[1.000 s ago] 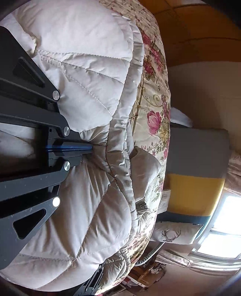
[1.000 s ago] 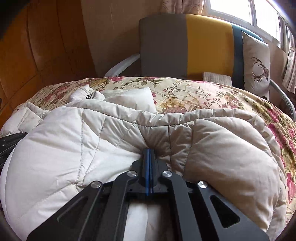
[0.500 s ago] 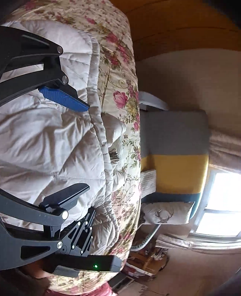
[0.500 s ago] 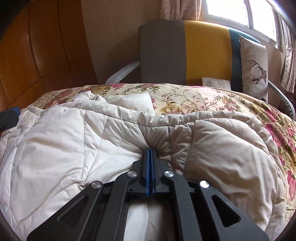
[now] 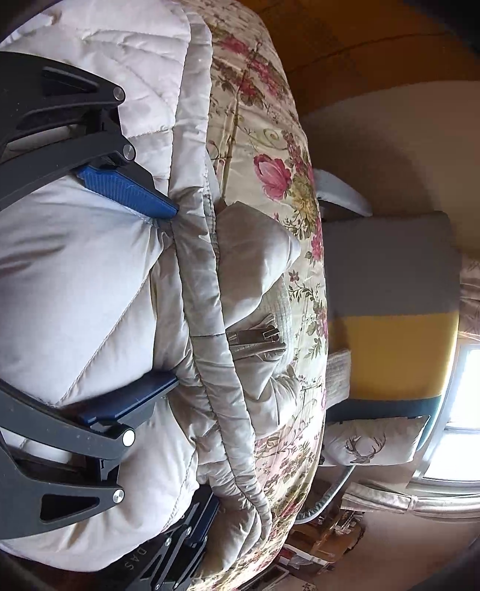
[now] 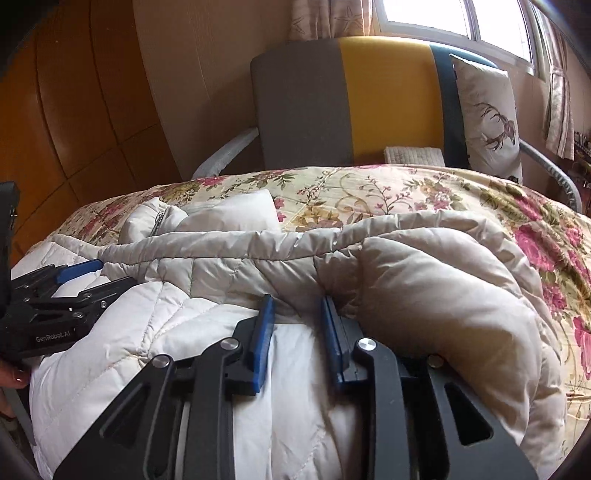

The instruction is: Fold large clothes

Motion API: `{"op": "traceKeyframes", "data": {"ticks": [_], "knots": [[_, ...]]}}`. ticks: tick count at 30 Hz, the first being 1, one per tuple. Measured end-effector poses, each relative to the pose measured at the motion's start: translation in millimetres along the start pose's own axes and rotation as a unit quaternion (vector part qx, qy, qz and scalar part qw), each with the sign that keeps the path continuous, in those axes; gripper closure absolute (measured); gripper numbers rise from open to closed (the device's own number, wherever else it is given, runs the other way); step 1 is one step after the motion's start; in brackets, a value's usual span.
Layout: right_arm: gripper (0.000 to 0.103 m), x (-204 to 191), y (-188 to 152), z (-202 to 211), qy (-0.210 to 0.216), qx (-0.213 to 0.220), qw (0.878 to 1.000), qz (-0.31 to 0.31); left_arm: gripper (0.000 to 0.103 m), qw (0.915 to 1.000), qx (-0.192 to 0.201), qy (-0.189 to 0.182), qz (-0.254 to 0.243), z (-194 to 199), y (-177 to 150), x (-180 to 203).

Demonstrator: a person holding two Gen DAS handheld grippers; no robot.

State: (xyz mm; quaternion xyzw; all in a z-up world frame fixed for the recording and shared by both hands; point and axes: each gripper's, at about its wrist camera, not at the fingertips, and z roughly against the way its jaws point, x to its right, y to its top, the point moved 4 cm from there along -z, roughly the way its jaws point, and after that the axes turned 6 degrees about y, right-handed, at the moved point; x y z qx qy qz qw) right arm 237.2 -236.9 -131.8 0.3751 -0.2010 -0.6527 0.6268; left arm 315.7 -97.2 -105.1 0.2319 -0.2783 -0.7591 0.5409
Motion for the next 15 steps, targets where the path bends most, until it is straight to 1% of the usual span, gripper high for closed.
{"op": "traceKeyframes", "data": {"ticks": [3, 5, 7, 9, 11, 12, 13, 14, 15], "knots": [[0.077, 1, -1, 1, 0.004, 0.003, 1.000, -0.001, 0.019, 1.0000, -0.001, 0.003, -0.001, 22, -3, -10], [0.077, 1, -1, 1, 0.004, 0.003, 1.000, -0.001, 0.019, 0.9998, 0.008, 0.012, 0.013, 43, -7, -27], [0.076, 1, -1, 2, 0.005, 0.005, 1.000, -0.001, 0.019, 0.9989, 0.017, 0.032, 0.030, 59, -11, -48], [0.072, -1, -2, 4, 0.011, 0.009, 1.000, 0.000, 0.019, 0.9962, 0.021, 0.069, 0.048, 69, -17, -78], [0.062, -2, -1, 9, 0.023, 0.020, 1.000, 0.001, 0.019, 0.9912, 0.016, 0.115, 0.063, 70, -25, -107], [0.048, -3, -2, 14, 0.034, 0.033, 0.999, 0.003, 0.019, 0.9887, 0.014, 0.129, 0.076, 68, -30, -121], [0.037, -4, -2, 20, 0.039, 0.046, 0.998, 0.004, 0.019, 0.9870, 0.012, 0.135, 0.086, 66, -34, -131], [0.034, -5, -2, 25, 0.041, 0.058, 0.997, 0.007, 0.017, 0.9850, 0.010, 0.141, 0.100, 63, -39, -142], [0.032, -6, -1, 29, 0.042, 0.065, 0.997, 0.010, 0.011, 0.9841, 0.009, 0.139, 0.111, 59, -43, -150]]}}
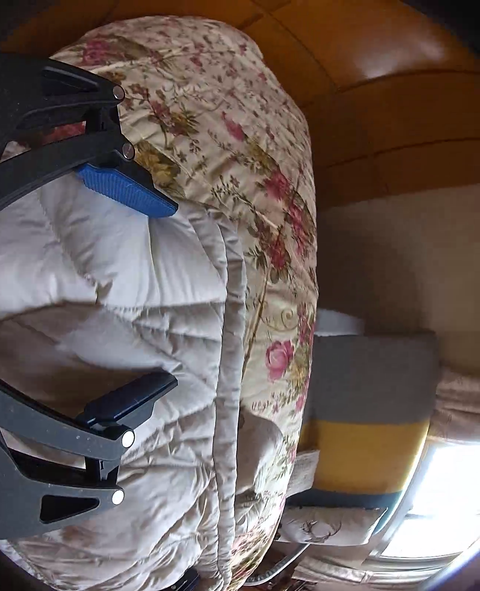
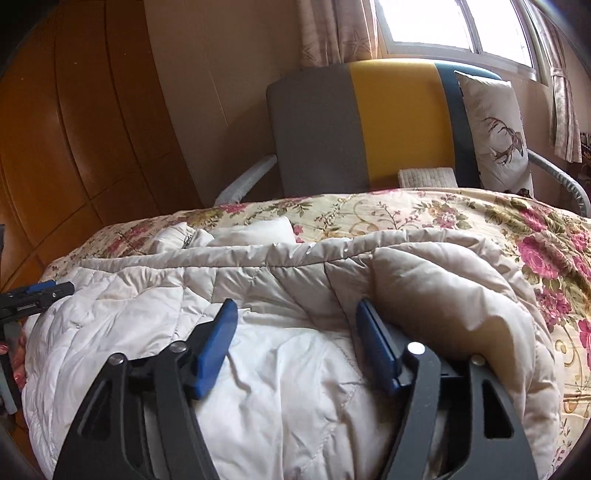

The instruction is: Fold large clothes

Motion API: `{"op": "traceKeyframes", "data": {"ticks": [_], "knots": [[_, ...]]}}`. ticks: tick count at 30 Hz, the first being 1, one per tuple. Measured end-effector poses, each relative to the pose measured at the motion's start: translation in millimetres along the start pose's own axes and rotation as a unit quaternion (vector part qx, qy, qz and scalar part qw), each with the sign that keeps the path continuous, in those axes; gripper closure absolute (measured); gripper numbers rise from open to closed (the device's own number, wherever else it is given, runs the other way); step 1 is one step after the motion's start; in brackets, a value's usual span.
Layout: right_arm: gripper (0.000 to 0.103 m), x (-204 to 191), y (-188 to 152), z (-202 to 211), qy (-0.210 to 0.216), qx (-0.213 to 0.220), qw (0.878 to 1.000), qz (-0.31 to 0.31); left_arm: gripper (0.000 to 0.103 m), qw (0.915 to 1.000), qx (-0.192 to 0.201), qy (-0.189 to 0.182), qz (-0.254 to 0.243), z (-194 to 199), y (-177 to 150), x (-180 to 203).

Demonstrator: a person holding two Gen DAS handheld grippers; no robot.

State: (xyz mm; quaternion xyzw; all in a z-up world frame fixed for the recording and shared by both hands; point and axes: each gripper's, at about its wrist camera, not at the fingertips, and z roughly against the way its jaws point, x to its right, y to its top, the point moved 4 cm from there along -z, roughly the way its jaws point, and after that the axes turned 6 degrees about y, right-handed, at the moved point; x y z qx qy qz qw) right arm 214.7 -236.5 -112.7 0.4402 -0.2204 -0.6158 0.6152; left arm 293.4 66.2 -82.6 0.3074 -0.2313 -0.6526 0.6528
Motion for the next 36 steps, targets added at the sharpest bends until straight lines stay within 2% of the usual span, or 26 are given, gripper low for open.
{"op": "traceKeyframes", "data": {"ticks": [6, 8, 11, 15, 17, 20, 22, 24, 28, 29, 31, 34, 36], "knots": [[0.033, 3, 1, 0, -0.037, -0.003, 0.999, -0.005, 0.003, 0.9980, -0.023, -0.039, 0.043, -34, -8, -11], [0.037, 11, 0, -7, -0.049, -0.017, 0.998, -0.019, 0.003, 0.9962, -0.034, -0.056, 0.057, -46, -7, -10], [0.037, 17, -1, -19, -0.056, -0.046, 0.997, -0.031, 0.003, 0.9917, -0.064, -0.082, 0.076, -61, -9, -9], [0.035, 17, -2, -18, -0.047, -0.046, 0.997, -0.032, 0.003, 0.9912, -0.052, -0.086, 0.086, -43, -12, -15], [0.032, 15, -1, -14, -0.046, -0.041, 0.998, -0.028, 0.003, 0.9881, -0.032, -0.096, 0.115, -19, -16, -28], [0.017, 6, 2, -5, -0.063, -0.039, 0.997, -0.009, 0.003, 0.9785, -0.003, -0.106, 0.177, 13, -28, -56], [0.003, -3, 3, 5, -0.096, -0.034, 0.995, 0.008, 0.003, 0.9764, 0.007, -0.084, 0.199, 29, -42, -74], [0.002, -12, 3, 21, -0.129, -0.020, 0.991, 0.017, 0.003, 0.9757, 0.010, -0.074, 0.206, 36, -55, -86], [0.002, -34, -4, 40, -0.102, -0.003, 0.994, 0.024, 0.003, 0.9788, -0.011, -0.075, 0.190, 39, -83, -88], [0.002, -37, -7, 39, -0.116, -0.011, 0.993, 0.037, 0.003, 0.9792, -0.018, -0.076, 0.187, 36, -87, -87], [0.002, -33, -15, 30, -0.146, -0.029, 0.987, 0.052, 0.003, 0.9765, -0.027, -0.088, 0.195, 30, -97, -88], [0.002, -10, -25, 17, -0.144, -0.040, 0.989, 0.012, 0.003, 0.9692, -0.042, -0.111, 0.216, 23, -108, -90], [0.002, -7, -26, 17, -0.139, -0.039, 0.989, 0.007, 0.003, 0.9650, -0.042, -0.122, 0.228, 23, -110, -91]]}}
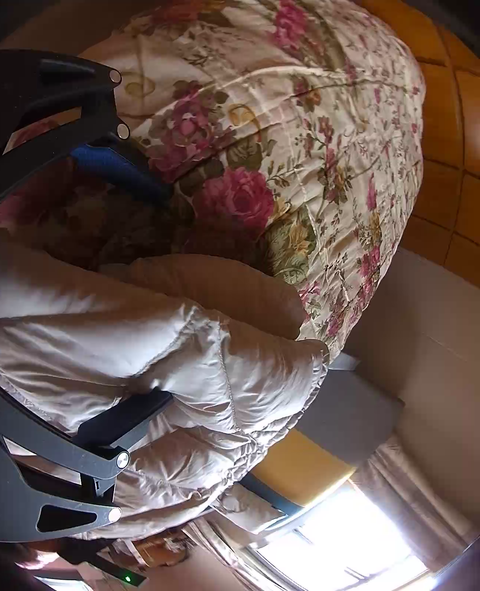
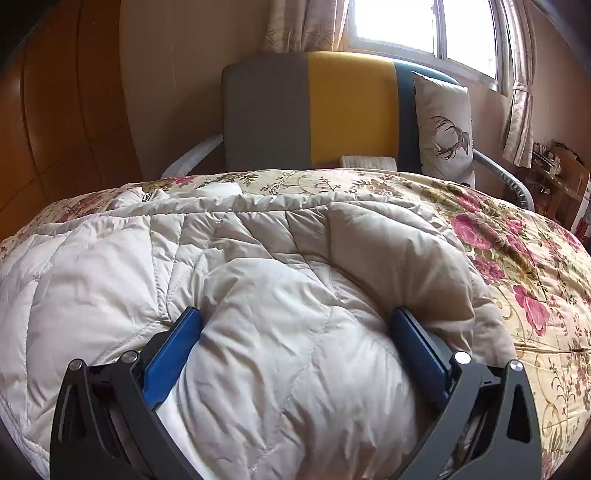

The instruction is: Fold large clothes

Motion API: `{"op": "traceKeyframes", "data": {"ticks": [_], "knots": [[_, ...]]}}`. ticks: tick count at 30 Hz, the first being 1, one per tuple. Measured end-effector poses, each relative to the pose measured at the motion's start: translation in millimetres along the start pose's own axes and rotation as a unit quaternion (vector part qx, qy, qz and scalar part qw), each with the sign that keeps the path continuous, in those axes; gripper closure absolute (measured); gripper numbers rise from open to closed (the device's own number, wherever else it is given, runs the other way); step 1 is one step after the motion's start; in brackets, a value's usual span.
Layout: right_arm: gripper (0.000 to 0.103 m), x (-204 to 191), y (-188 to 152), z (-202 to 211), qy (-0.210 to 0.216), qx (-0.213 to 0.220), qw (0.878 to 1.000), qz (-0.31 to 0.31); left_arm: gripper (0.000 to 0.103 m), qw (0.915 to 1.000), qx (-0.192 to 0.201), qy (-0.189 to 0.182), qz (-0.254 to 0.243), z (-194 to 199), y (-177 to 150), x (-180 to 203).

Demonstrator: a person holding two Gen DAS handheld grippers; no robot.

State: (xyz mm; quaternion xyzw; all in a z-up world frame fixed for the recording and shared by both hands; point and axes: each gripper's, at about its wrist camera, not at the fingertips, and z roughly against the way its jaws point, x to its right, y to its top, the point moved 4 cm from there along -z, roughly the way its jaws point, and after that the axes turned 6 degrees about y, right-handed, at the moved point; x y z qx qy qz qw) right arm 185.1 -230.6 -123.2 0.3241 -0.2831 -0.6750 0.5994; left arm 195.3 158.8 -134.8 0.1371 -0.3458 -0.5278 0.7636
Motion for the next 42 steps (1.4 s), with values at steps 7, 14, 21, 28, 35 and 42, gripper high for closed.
{"op": "traceKeyframes", "data": {"ticks": [7, 14, 21, 28, 35, 42], "knots": [[0.002, 4, -3, 6, 0.026, 0.011, 1.000, -0.011, 0.004, 0.9954, -0.033, -0.083, 0.037, 9, -12, -8], [0.002, 3, -3, 8, 0.032, 0.015, 0.999, -0.013, 0.030, 0.9790, -0.094, -0.157, 0.090, 24, -39, -11], [0.002, 3, -3, 8, 0.033, 0.016, 0.999, -0.014, 0.024, 0.9303, -0.176, -0.267, 0.179, 22, -55, -6], [0.002, 2, -2, 8, 0.031, 0.017, 0.999, -0.013, 0.041, 0.9165, -0.149, -0.265, 0.260, 16, -53, 5], [0.002, 2, 0, 14, 0.026, 0.009, 0.999, -0.020, 0.075, 0.9479, -0.082, -0.209, 0.226, 19, -44, 20], [0.002, -28, -2, 79, 0.022, 0.059, 0.998, -0.014, 0.079, 0.9622, -0.019, -0.206, 0.177, 45, -41, 26]]}}
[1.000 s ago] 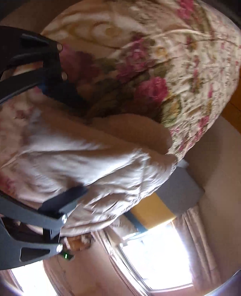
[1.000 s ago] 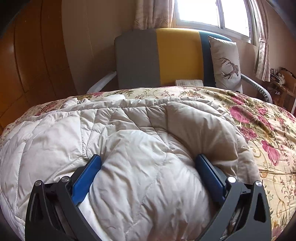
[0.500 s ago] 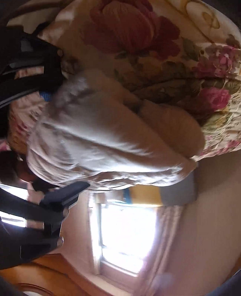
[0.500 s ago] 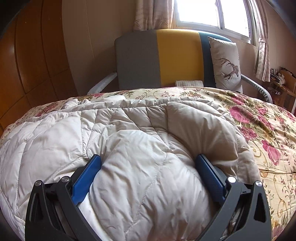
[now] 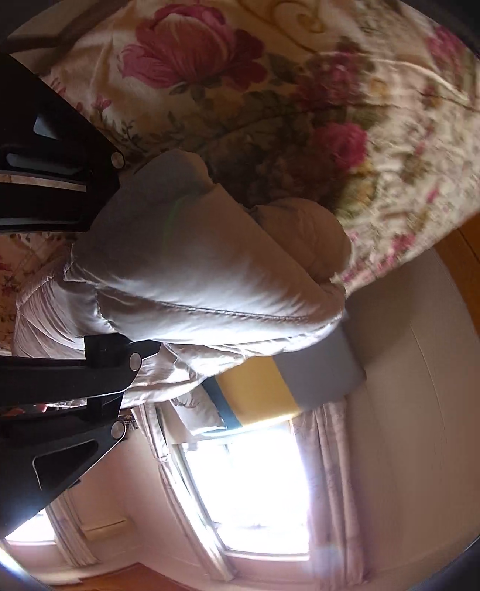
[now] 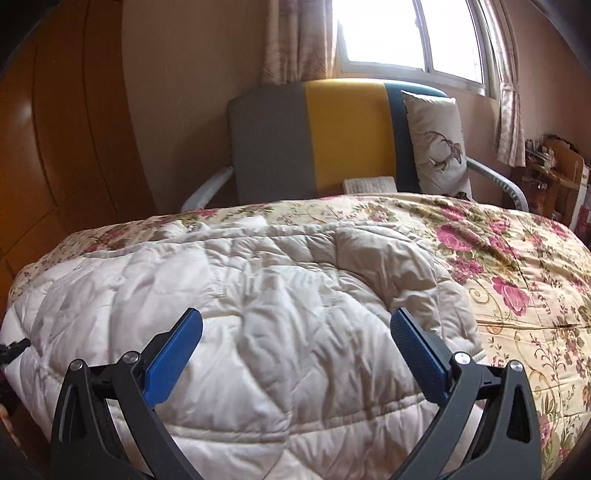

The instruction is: Fold large clothes

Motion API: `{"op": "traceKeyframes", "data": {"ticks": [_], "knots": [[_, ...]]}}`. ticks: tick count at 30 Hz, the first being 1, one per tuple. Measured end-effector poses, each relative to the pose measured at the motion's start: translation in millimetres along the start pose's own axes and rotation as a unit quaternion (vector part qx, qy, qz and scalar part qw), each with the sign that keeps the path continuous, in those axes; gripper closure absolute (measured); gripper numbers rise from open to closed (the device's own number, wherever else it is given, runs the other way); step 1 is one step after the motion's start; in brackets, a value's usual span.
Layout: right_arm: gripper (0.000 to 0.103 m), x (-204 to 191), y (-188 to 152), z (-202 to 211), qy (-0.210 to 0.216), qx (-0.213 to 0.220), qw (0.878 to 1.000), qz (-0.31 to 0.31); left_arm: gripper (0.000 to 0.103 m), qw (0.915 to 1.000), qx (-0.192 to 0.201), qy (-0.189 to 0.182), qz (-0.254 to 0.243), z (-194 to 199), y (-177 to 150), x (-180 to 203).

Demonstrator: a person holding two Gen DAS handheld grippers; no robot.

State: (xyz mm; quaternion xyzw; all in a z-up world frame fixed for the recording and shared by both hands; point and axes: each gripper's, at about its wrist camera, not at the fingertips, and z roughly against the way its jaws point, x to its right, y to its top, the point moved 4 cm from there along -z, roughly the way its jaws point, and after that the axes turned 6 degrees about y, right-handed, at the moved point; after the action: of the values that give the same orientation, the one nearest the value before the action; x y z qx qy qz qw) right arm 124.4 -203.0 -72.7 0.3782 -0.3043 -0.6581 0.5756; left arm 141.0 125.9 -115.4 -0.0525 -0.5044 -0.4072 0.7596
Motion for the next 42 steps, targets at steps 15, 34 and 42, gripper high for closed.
{"op": "traceKeyframes", "data": {"ticks": [15, 34, 42], "knots": [[0.002, -49, -39, -59, -0.057, -0.104, 0.982, 0.146, 0.079, 0.9771, 0.072, -0.031, -0.198, 26, -6, 107], [0.002, -34, 14, -141, -0.063, -0.111, 0.980, 0.150, 0.079, 0.9741, 0.078, -0.014, -0.211, 31, -16, 119], [0.002, -32, 19, -110, -0.079, -0.136, 0.978, 0.137, 0.079, 0.9652, 0.091, 0.002, -0.245, 33, -23, 137]]}}
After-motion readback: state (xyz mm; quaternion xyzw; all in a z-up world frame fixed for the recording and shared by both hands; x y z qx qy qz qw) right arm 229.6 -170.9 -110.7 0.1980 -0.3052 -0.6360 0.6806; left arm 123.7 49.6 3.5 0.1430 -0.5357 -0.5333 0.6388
